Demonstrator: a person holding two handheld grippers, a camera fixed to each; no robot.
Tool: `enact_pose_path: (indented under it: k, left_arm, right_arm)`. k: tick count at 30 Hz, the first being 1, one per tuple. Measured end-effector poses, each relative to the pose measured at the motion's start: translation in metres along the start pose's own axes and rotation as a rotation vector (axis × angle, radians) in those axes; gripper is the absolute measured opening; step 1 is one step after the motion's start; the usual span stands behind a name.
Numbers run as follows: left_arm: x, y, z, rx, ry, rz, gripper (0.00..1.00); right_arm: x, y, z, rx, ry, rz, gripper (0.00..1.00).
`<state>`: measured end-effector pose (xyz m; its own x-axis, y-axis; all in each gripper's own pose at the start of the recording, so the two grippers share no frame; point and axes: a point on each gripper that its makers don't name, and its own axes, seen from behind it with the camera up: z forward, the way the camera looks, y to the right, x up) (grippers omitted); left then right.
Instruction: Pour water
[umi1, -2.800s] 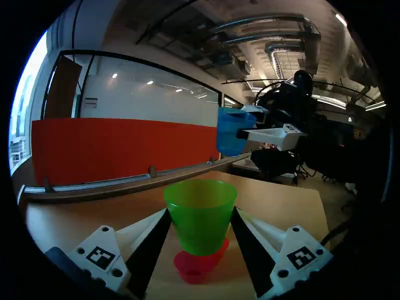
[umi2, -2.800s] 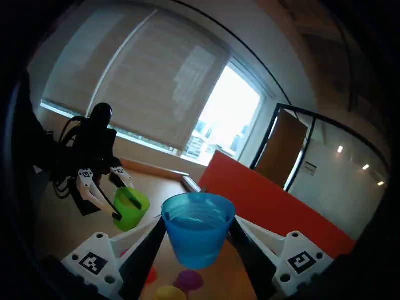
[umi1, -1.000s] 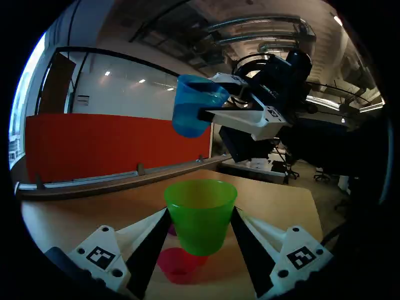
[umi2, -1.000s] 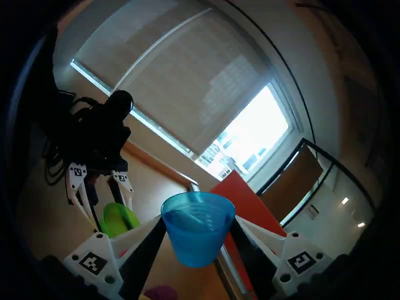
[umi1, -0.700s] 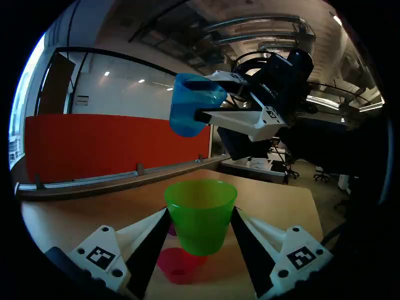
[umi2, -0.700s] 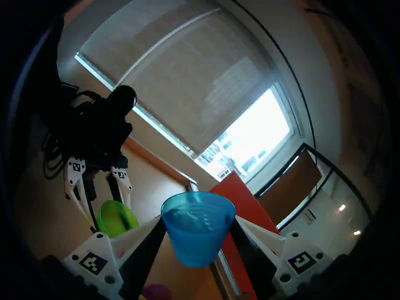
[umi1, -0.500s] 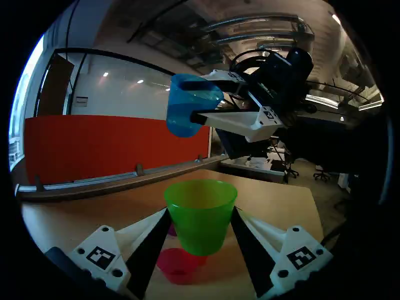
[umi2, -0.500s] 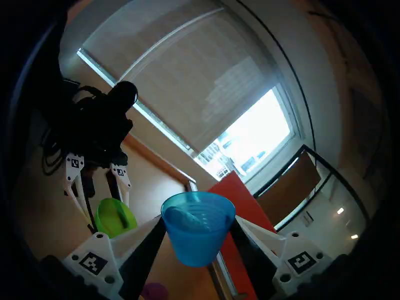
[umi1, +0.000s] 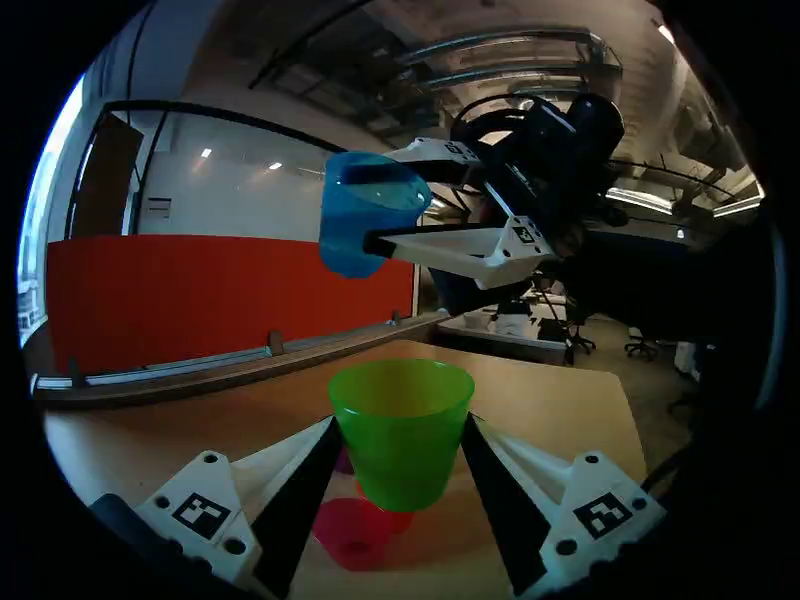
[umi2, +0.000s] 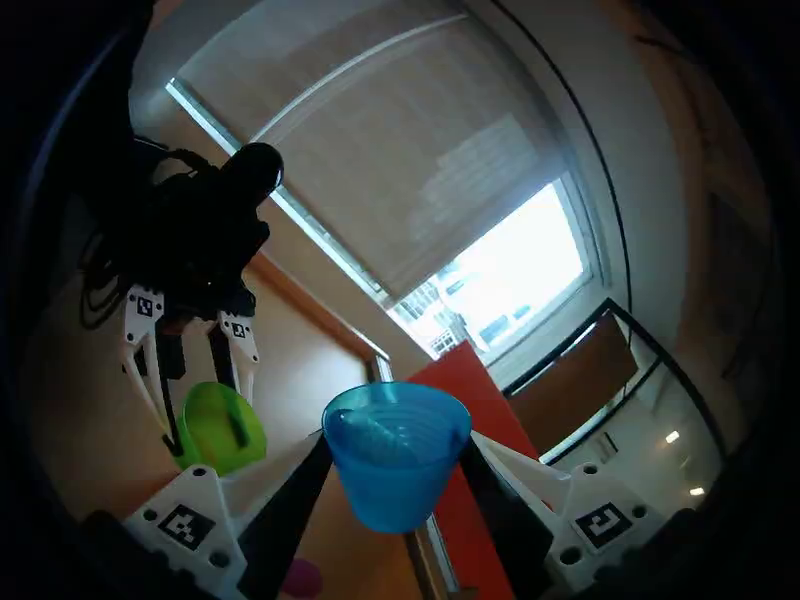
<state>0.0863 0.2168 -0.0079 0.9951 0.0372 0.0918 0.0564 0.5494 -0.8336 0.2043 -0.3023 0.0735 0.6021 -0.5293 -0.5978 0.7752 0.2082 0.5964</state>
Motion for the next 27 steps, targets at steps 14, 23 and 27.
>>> enact_pose_path:
  k: [14,23,27]
  left_arm:
    - [0.0026,0.0041,-0.0021,-0.011,0.003,0.02,0.82]
    - [0.0047,0.0076,-0.0026,-0.019,0.013,0.035,0.82]
    - [0.0053,0.0077,-0.0027,-0.018,0.015,0.039,0.82]
  right_arm:
    - [-0.0006,0.0033,0.0021,-0.009,-0.014,-0.059,0.89]
    - [-0.0006,0.0036,0.0024,-0.011,-0.021,-0.101,0.89]
    - [0.0,0.0032,0.0025,-0.01,-0.023,-0.12,0.89]
